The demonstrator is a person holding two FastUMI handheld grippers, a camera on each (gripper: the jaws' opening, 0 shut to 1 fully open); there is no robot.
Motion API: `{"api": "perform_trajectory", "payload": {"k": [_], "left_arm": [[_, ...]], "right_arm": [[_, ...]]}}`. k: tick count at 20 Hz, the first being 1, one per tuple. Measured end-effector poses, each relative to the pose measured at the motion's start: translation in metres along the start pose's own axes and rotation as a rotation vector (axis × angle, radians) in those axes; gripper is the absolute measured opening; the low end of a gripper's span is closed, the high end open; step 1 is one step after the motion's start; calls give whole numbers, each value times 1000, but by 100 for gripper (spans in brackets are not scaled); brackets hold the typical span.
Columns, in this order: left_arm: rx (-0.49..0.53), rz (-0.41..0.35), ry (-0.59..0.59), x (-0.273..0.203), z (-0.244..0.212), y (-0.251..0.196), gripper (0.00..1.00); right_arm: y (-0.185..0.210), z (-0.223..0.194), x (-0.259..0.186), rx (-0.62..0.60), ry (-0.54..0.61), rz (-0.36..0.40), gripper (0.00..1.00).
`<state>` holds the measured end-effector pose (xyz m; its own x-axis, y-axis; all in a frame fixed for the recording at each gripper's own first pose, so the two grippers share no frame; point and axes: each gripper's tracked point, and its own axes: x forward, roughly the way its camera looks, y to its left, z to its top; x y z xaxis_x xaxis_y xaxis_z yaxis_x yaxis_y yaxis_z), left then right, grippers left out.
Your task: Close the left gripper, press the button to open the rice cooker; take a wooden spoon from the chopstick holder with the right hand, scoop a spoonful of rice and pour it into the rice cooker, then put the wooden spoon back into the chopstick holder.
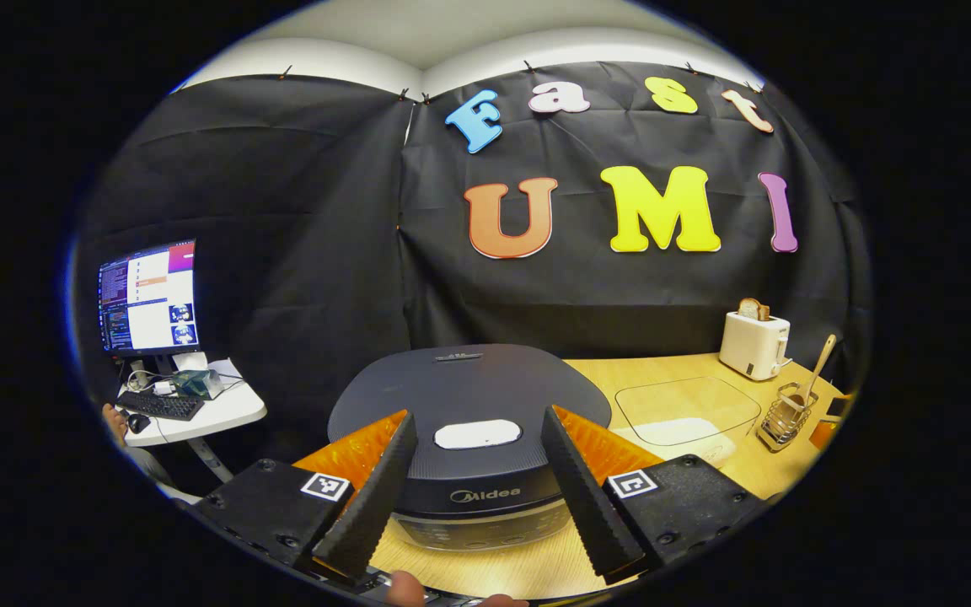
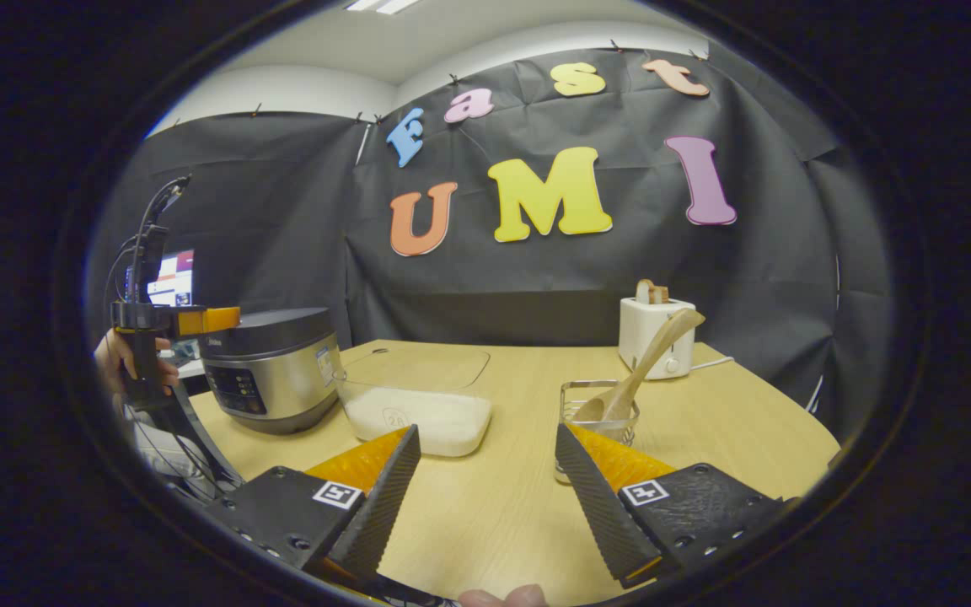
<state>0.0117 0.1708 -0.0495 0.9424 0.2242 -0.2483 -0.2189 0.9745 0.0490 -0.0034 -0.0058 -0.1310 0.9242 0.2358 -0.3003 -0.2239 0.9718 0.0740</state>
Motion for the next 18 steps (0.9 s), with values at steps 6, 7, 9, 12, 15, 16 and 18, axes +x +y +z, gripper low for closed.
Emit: {"api": "perform_trajectory", "payload": {"k": [6,7,9,12,15,16,18], "left_arm": [[71,94,-39,-11,13,0,97],[63,90,-68,-14,22,-10,97],[53,77,-115,-26,40,-32,96],[9,37,-166,-40,55,-76,96],[-35,-37,-208,-53,62,-143,97],[-44,-67,-219,-57,64,-165,97],[-71,-126,-230,-66,63,-210,96]], "right_arm": [[-9,23,-7,-27,-71,-36,96],[-12,28,-9,-29,-83,-43,96],[-23,40,-16,-23,-120,-61,91],[-48,59,-31,-23,-188,-98,91],[-99,80,-55,-63,-252,-198,96],[-117,86,-64,-74,-272,-233,96],[-149,91,-79,-83,-296,-282,95]]}}
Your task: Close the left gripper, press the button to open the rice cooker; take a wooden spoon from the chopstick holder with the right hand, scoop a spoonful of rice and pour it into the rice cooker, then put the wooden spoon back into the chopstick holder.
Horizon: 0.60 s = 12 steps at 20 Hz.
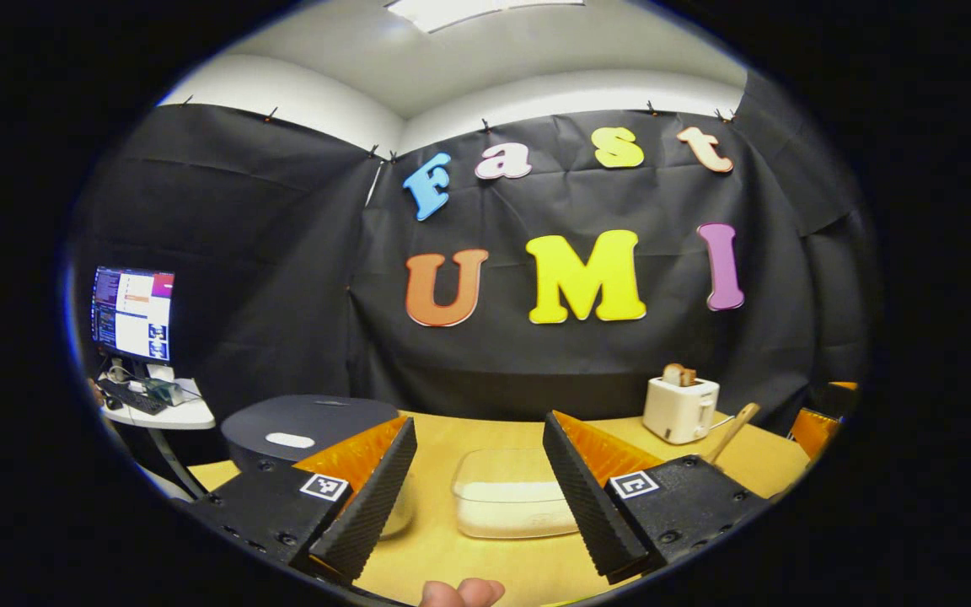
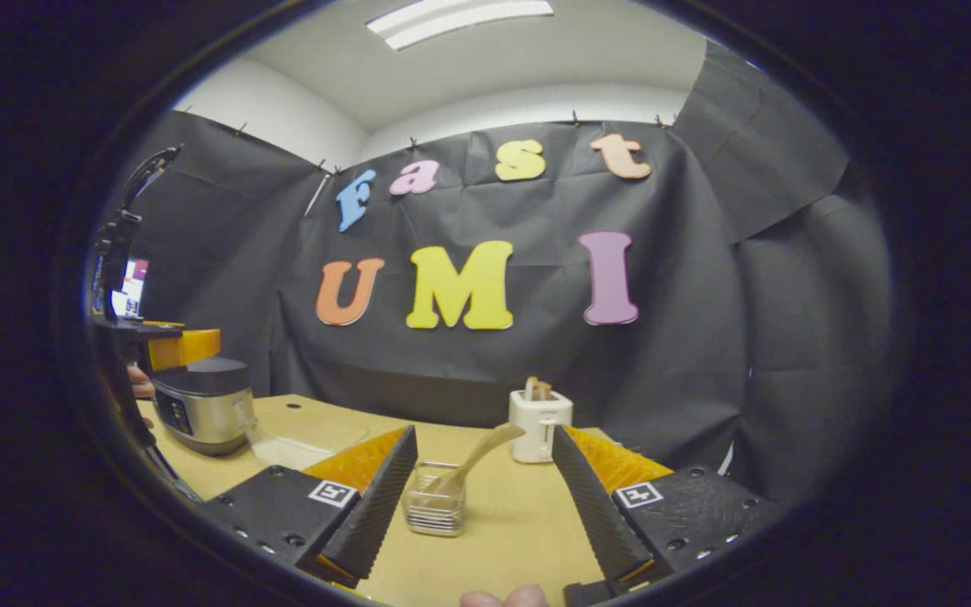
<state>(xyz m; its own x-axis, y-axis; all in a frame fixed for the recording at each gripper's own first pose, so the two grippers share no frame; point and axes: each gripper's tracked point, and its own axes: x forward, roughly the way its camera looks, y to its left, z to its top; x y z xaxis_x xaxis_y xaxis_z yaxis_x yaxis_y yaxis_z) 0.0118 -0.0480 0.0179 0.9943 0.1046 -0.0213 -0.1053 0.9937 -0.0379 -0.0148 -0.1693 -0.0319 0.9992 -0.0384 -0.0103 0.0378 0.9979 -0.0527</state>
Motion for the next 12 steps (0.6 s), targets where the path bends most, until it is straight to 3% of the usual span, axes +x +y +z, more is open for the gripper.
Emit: {"api": "perform_trajectory", "payload": {"k": [6,12], "left_arm": [[-36,-132,29,-8,-30,-123,96],[-75,-158,25,-4,-50,-208,96]], "right_arm": [[-88,-14,-6,28,-3,-82,95],[-152,-28,19,61,-42,-104,95]]}}
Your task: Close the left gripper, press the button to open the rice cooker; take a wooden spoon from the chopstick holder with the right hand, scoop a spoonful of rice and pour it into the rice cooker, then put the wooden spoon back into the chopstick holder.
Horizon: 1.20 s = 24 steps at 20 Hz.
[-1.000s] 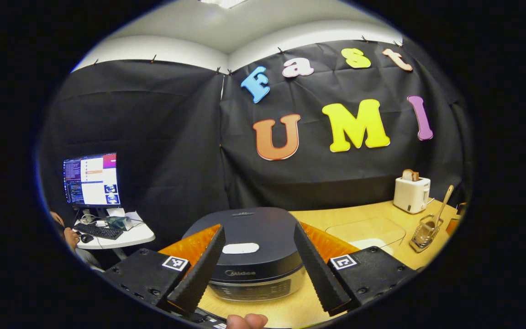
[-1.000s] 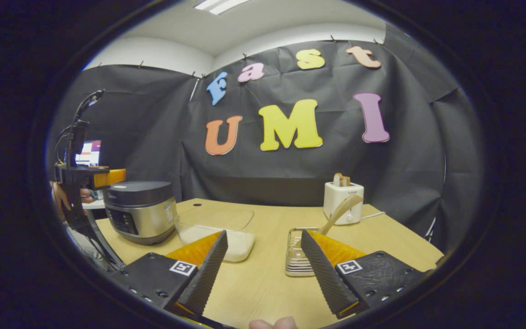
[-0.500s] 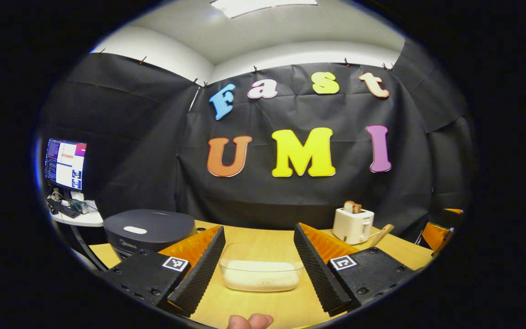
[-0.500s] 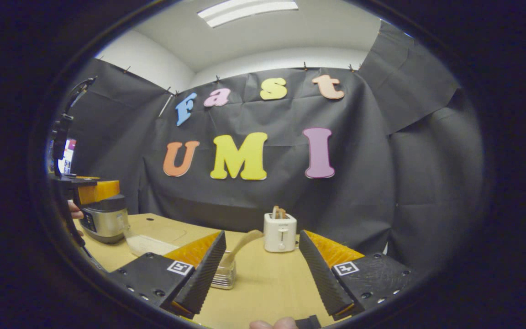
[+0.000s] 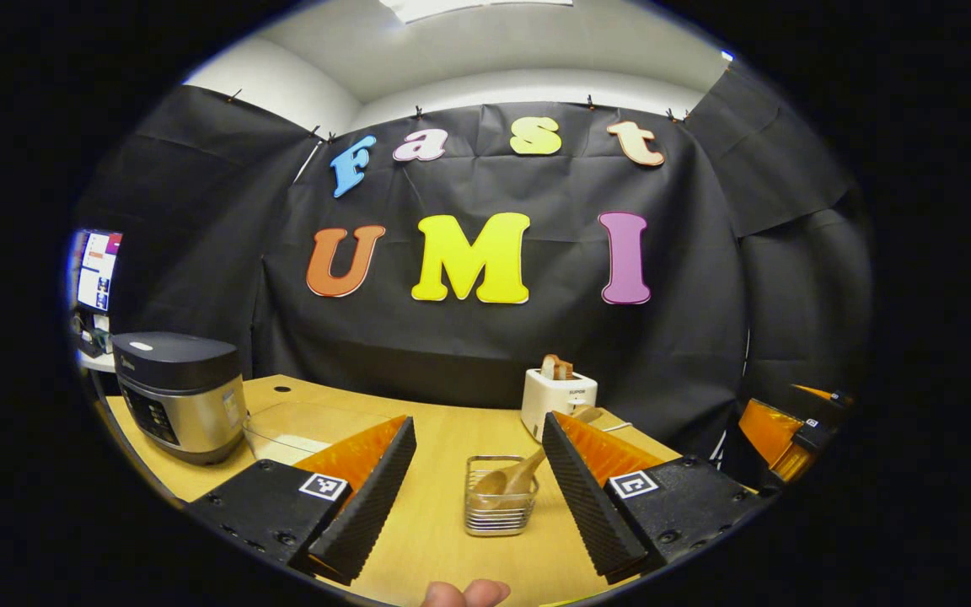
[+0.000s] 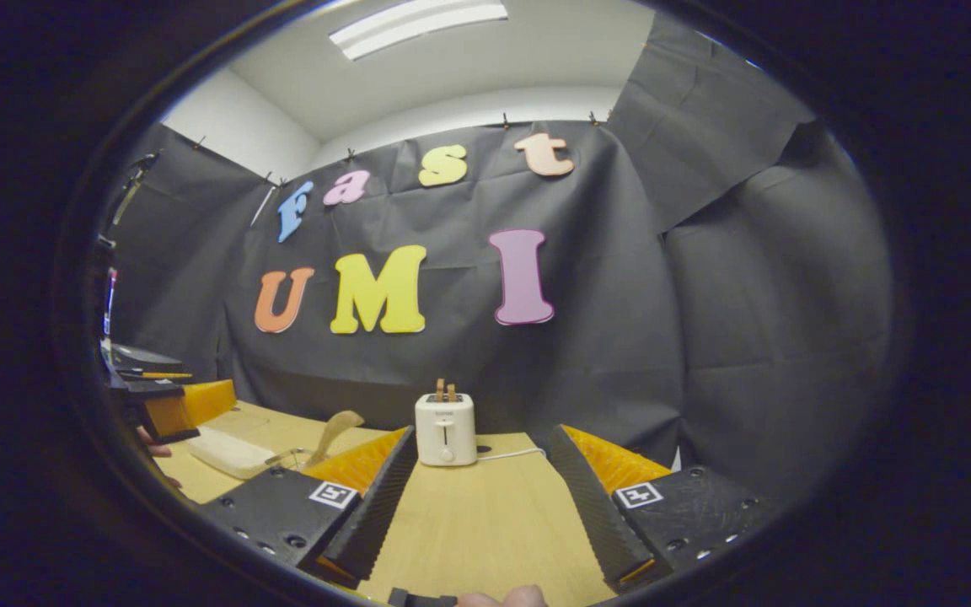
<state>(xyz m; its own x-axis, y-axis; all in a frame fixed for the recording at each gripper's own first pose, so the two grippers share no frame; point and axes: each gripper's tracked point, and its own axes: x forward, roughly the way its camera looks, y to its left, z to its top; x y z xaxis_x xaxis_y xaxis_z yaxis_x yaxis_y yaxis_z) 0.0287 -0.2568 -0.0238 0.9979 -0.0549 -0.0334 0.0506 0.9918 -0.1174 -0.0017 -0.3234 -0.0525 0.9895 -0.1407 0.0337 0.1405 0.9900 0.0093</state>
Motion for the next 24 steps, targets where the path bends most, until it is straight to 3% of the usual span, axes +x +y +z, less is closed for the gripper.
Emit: {"api": "perform_trajectory", "payload": {"k": [5,6,7,11,12,13,14,17,18,19,21,24], "left_arm": [[36,-43,46,26,-40,-55,97],[35,-50,51,29,-45,-65,97],[30,-54,58,32,-53,-75,97],[50,-49,79,44,-75,-98,97],[56,-49,85,46,-81,-101,97],[64,-49,90,47,-84,-101,97],[69,-46,94,47,-86,-98,97],[61,-21,84,45,-77,-77,97],[63,-1,74,44,-70,-65,96],[60,15,72,44,-63,-54,97],[49,41,45,40,-42,-32,100],[53,76,16,35,-13,2,96]], "right_arm": [[-29,-22,36,10,8,-2,95],[-32,-27,40,11,15,2,100],[-34,-34,44,14,23,7,96],[-45,-59,61,19,61,11,96],[-47,-63,63,19,72,8,100],[-47,-67,64,24,83,5,92],[-44,-65,62,33,82,11,96],[-30,-58,60,15,73,2,96],[-22,-53,57,16,75,3,91],[-14,-44,53,26,71,1,96],[6,-27,46,42,47,12,92],[30,-9,40,45,30,29,95]]}}
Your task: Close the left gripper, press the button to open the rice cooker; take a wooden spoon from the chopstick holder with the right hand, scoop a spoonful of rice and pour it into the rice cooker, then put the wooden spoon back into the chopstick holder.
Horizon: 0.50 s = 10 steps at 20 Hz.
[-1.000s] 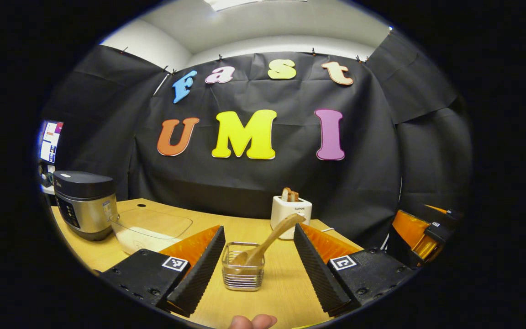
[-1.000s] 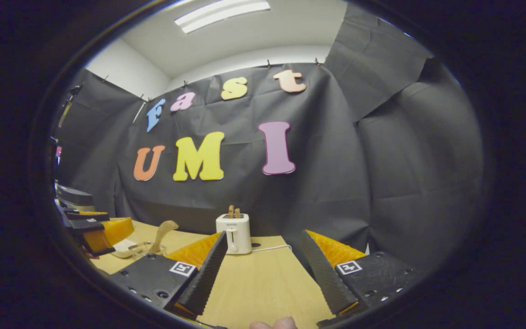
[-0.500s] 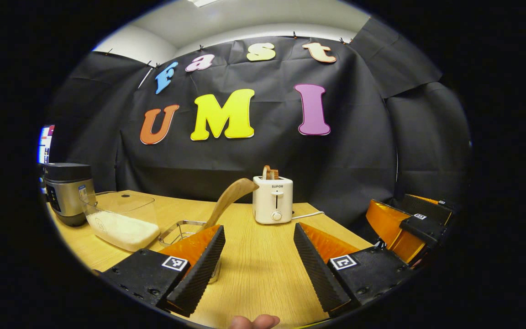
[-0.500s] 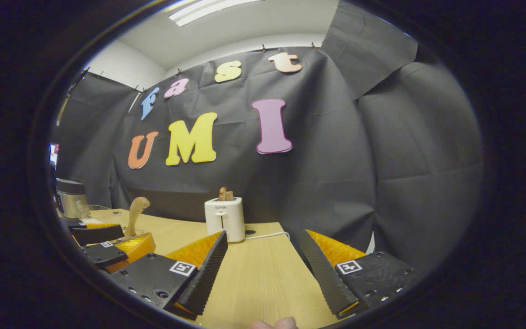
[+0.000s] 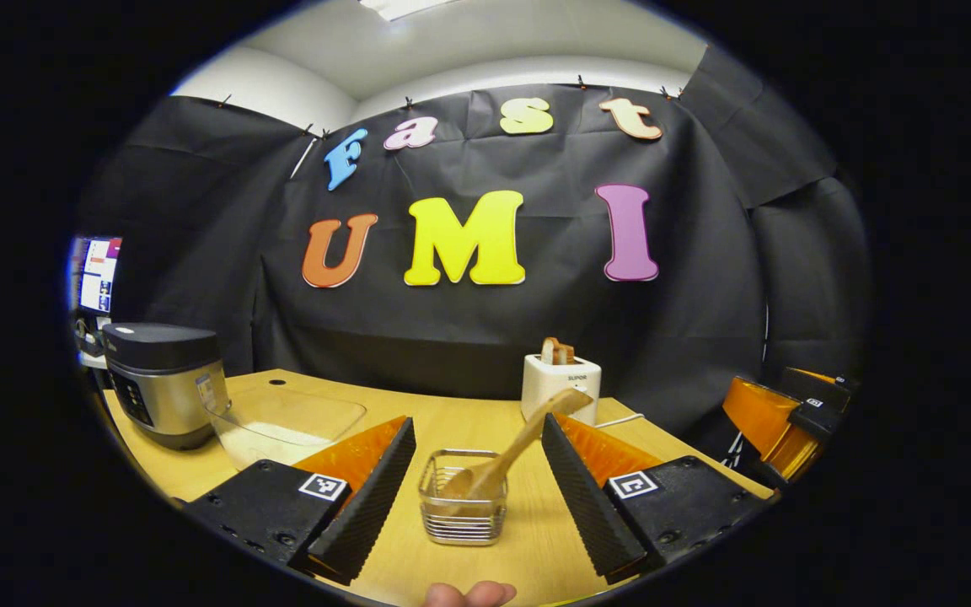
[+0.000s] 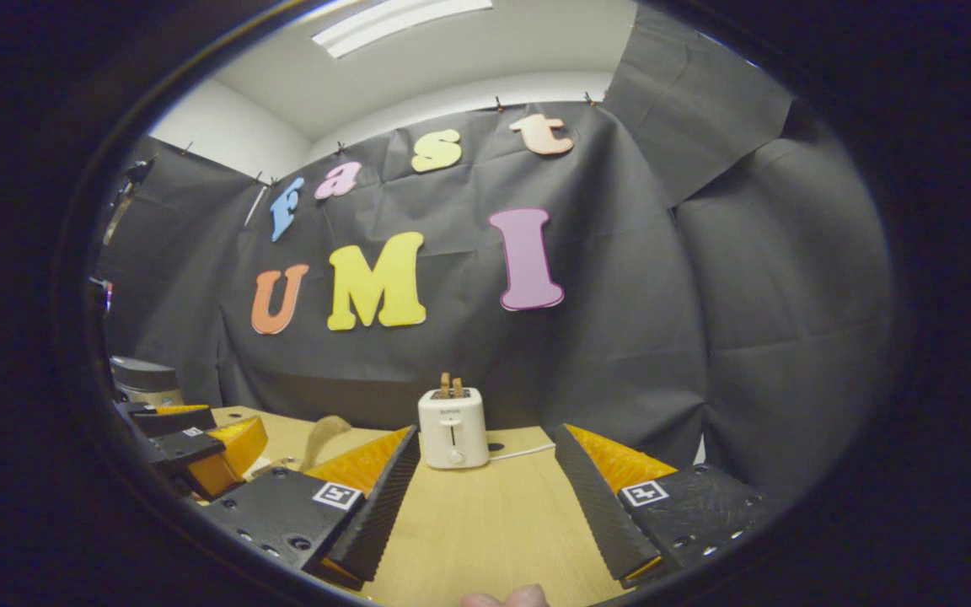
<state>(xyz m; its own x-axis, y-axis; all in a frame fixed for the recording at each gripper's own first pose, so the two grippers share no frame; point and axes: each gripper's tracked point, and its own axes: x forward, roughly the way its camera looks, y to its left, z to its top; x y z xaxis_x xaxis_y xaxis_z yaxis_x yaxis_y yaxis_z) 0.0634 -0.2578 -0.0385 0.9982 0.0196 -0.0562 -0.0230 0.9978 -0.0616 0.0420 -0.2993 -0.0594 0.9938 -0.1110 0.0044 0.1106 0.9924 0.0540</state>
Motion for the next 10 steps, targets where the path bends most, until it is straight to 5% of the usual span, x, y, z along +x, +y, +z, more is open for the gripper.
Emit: {"api": "perform_trajectory", "payload": {"k": [10], "left_arm": [[5,-24,-44,-7,30,22,96]], "right_arm": [[31,24,-8,-26,-18,-1,95]]}}
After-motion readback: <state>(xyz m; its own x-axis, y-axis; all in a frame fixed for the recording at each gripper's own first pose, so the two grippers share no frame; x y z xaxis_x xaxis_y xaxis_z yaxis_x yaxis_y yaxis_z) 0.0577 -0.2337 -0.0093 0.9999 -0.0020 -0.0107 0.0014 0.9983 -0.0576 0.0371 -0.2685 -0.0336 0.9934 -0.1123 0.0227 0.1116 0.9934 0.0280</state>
